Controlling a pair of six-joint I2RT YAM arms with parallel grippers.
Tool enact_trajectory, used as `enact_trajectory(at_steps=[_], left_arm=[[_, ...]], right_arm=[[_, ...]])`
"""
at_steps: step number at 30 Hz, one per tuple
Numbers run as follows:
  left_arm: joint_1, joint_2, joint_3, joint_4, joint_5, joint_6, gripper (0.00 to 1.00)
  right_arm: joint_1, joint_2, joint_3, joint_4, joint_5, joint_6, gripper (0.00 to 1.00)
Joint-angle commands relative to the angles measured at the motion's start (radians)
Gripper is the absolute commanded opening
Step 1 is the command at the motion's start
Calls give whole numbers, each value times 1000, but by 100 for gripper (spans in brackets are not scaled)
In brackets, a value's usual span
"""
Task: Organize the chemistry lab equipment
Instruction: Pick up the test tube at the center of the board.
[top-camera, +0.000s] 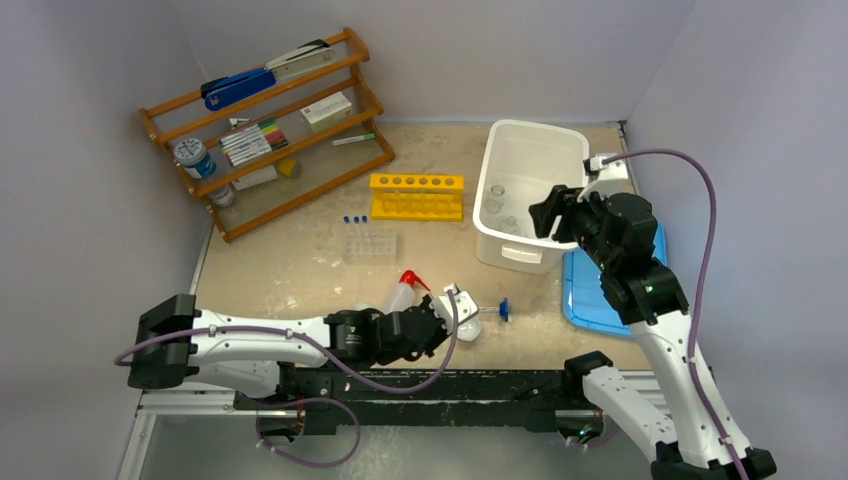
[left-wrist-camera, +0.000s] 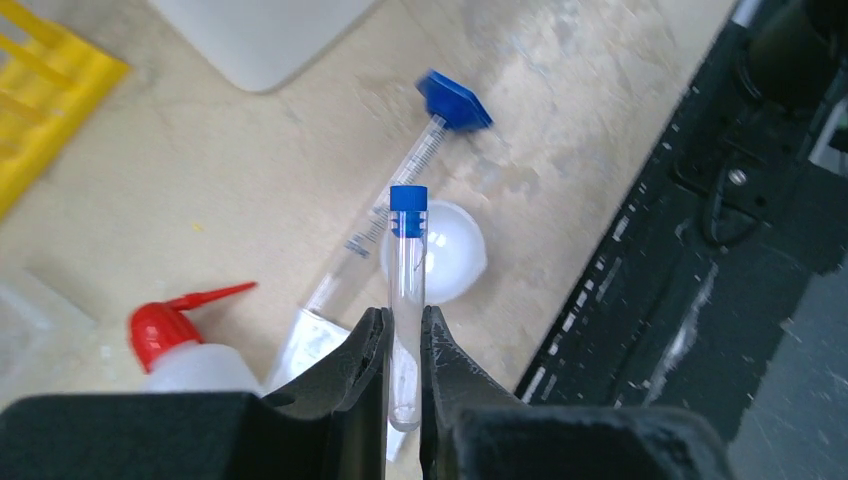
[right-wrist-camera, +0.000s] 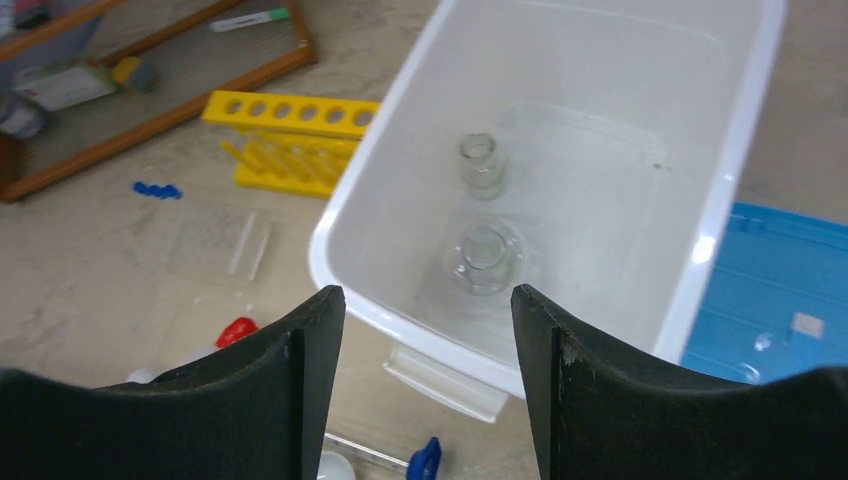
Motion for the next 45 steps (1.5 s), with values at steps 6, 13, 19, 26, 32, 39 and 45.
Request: enact_trajectory(at_steps=[6, 13, 19, 26, 32, 39, 45], left_arm=[[2, -78, 75, 126, -338, 139, 2], [4, -132, 44, 302, -424, 206, 2], [8, -113, 68, 345, -418, 245, 2], [17, -68, 81, 402, -394, 265, 2], [22, -44, 111, 411, -362, 279, 2], [22, -30, 126, 427, -351, 300, 2], [22, -36, 124, 420, -361, 310, 1]], right_arm=[[-2, 15, -21, 162, -403, 75, 65], [-1, -4, -112, 272, -557, 157, 64], [7, -43, -171, 346, -640, 229, 64], [32, -44, -177, 393, -711, 262, 65], [67, -5, -170, 400, -725, 251, 66], [214, 75, -156, 428, -628, 242, 64], [237, 95, -125, 426, -594, 231, 56]])
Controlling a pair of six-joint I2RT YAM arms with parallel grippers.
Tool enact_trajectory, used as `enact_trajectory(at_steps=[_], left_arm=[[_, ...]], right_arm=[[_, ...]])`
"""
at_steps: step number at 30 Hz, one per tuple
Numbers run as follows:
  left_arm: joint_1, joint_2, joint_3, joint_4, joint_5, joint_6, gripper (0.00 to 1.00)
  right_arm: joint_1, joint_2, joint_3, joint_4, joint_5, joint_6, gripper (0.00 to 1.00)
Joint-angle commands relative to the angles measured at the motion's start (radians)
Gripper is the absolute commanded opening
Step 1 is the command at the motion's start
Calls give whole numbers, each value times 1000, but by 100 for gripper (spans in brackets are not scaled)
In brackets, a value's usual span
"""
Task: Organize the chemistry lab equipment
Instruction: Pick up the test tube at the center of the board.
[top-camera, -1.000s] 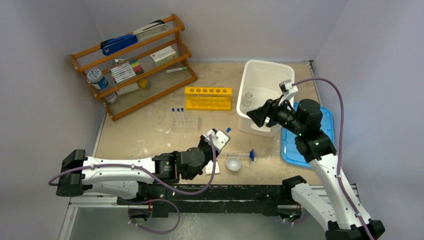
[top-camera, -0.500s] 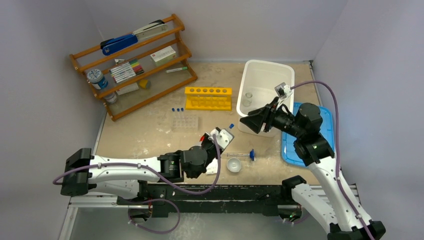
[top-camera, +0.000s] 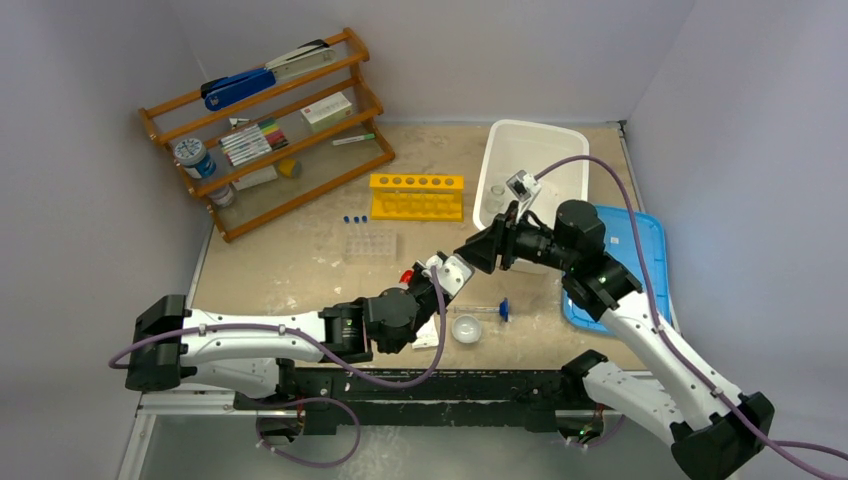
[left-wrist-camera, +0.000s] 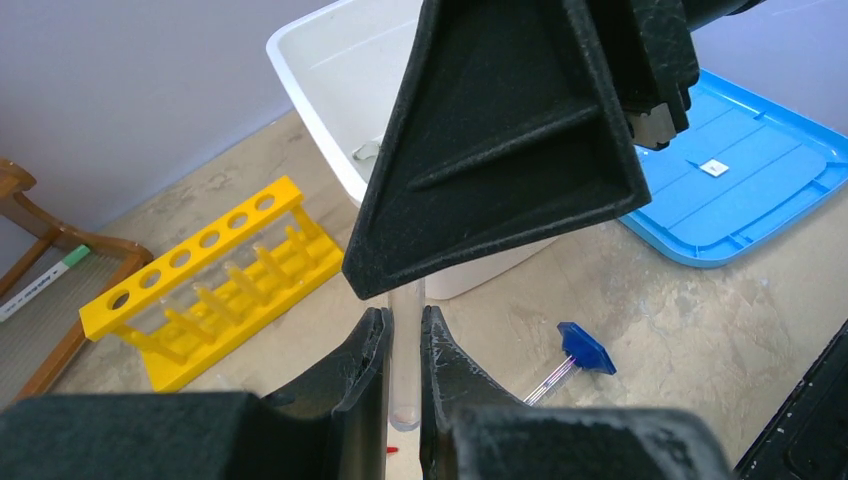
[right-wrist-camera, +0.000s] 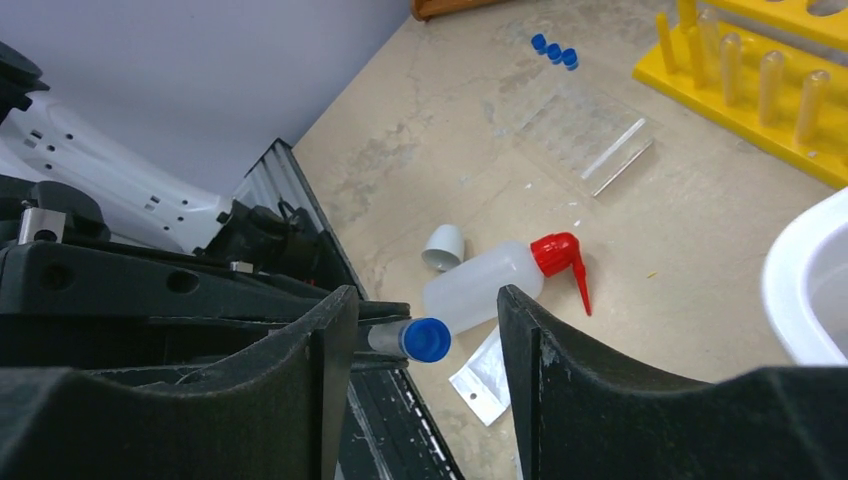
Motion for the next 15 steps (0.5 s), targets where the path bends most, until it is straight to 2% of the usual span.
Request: enact_trajectory(at_steps=[1, 15], left_arm=[[4, -18, 37, 48, 0, 23, 1], [9, -40, 15, 59, -23, 22, 1]], right_arm=[[2, -8, 69, 43, 42, -17, 55], [3, -22, 74, 18, 60, -19, 50]])
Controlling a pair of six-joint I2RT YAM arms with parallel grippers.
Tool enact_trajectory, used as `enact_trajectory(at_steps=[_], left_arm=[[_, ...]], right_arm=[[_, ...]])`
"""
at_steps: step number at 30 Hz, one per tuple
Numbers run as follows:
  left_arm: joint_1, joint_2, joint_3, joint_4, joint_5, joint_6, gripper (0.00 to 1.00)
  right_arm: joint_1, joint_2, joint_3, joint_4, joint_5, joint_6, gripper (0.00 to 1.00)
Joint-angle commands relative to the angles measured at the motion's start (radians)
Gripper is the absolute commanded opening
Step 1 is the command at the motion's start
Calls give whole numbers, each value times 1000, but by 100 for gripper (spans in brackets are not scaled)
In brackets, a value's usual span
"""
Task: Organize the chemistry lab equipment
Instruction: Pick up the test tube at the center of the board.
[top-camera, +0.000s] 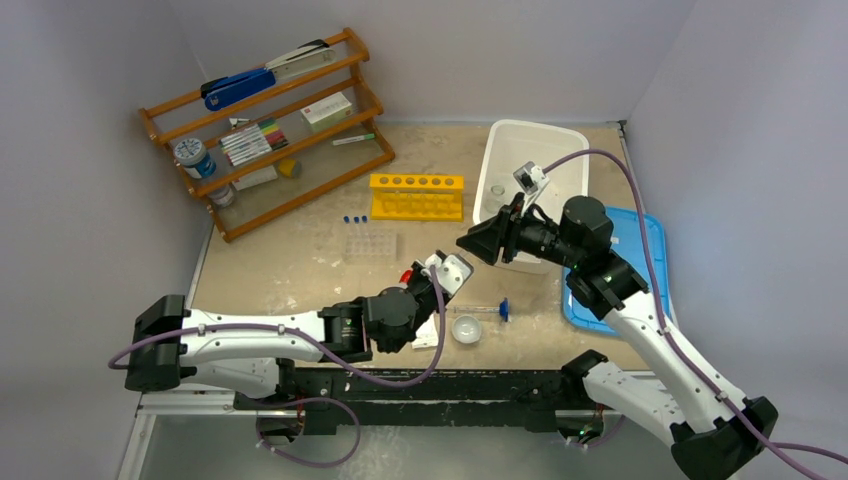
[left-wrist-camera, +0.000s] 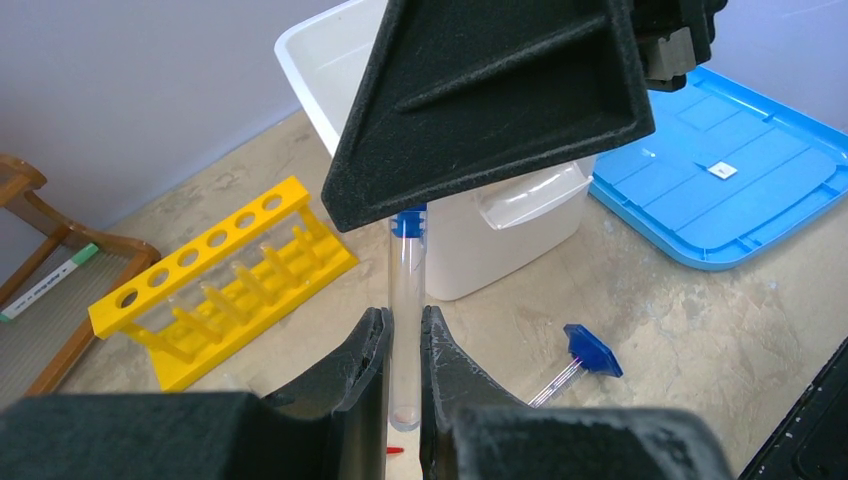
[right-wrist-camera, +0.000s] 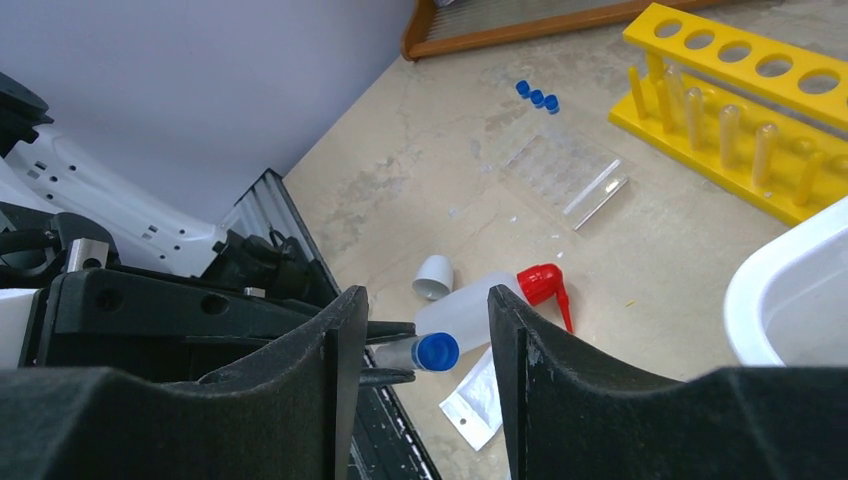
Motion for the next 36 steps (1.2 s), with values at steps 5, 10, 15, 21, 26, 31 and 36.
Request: enact_trajectory(at_steps=[5, 10, 15, 21, 26, 31, 36], left_arm=[[4, -53, 7, 68, -29, 23, 1], [4, -54, 4, 75, -27, 27, 1], [4, -34, 9, 79, -29, 29, 1], [4, -25, 11, 87, -36, 39, 1], [4, -24, 5, 100, -73, 39, 8], [4, -43, -22, 139, -140, 34, 33], [4, -80, -52, 155, -158, 16, 56]], right_arm=[[0, -31, 16, 17, 12, -3, 49], [1, -35, 14, 19, 6, -1, 45], [1, -39, 10, 29, -7, 5, 39], [1, -42, 4, 31, -13, 6, 25], [1, -40, -1, 34, -4, 13, 9], [1, -48, -5, 57, 24, 26, 2], [1, -48, 4, 83, 48, 32, 0]])
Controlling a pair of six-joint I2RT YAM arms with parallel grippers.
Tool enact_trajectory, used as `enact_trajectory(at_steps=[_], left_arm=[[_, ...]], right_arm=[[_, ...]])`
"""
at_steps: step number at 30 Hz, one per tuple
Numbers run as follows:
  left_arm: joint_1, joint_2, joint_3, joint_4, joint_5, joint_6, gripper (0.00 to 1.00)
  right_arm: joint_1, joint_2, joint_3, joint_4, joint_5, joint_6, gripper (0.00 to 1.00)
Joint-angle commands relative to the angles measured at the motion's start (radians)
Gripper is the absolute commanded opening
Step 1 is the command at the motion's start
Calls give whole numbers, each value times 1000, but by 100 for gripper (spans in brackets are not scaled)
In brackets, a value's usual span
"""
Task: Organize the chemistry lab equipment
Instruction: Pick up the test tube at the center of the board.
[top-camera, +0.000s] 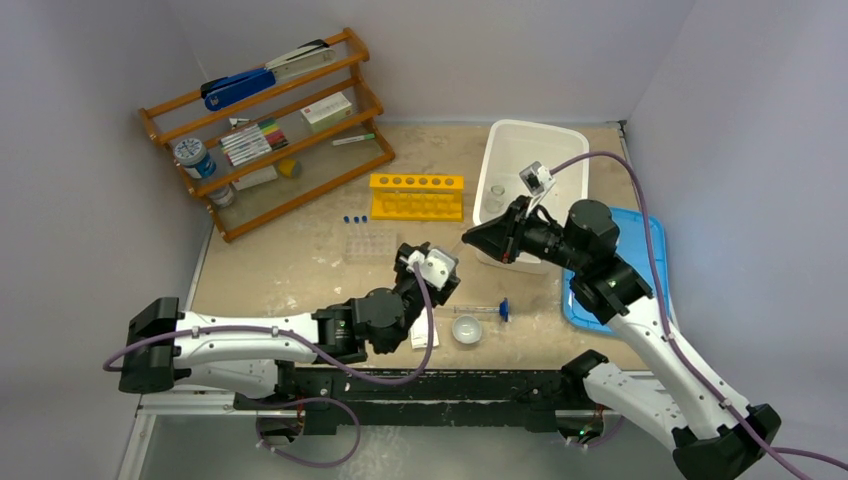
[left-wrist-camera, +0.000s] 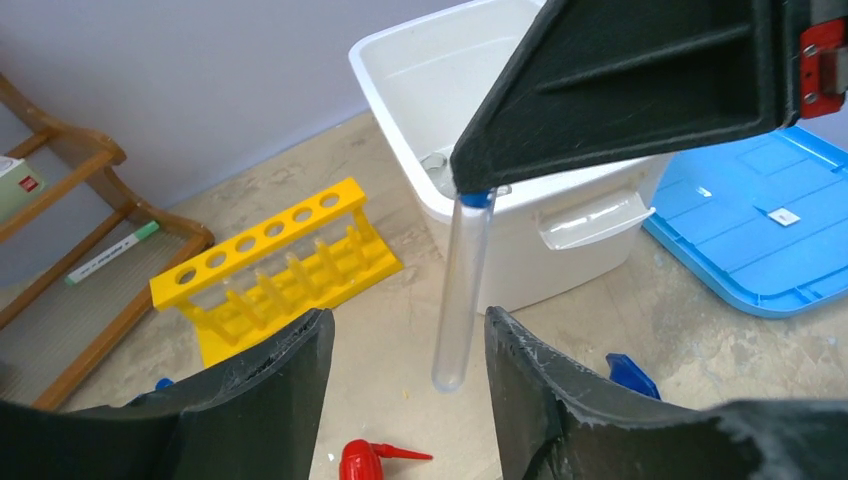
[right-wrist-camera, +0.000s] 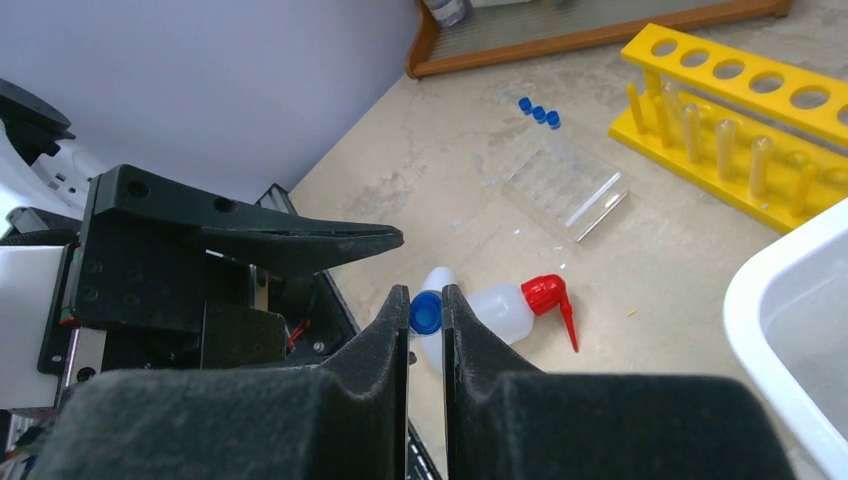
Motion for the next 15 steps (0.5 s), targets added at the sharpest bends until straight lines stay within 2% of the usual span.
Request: enact_trajectory(at_steps=[1, 5, 9, 12, 15], left_arm=[[3, -57, -22, 72, -47, -13, 57], [3, -104, -42, 54, -54, -49, 58], [2, -232, -74, -9, -112, -152, 60], [2, -385, -80, -105, -193, -268, 64], [6, -530, -34, -278, -340, -416, 67]], right_arm=[[1, -14, 15, 80, 35, 11, 0], [-1, 10, 25, 106, 67, 6, 0], [1, 58, 56, 126, 132, -51, 0], [2, 111, 63, 162, 175, -108, 0], [33, 184, 78, 197, 249, -163, 0]])
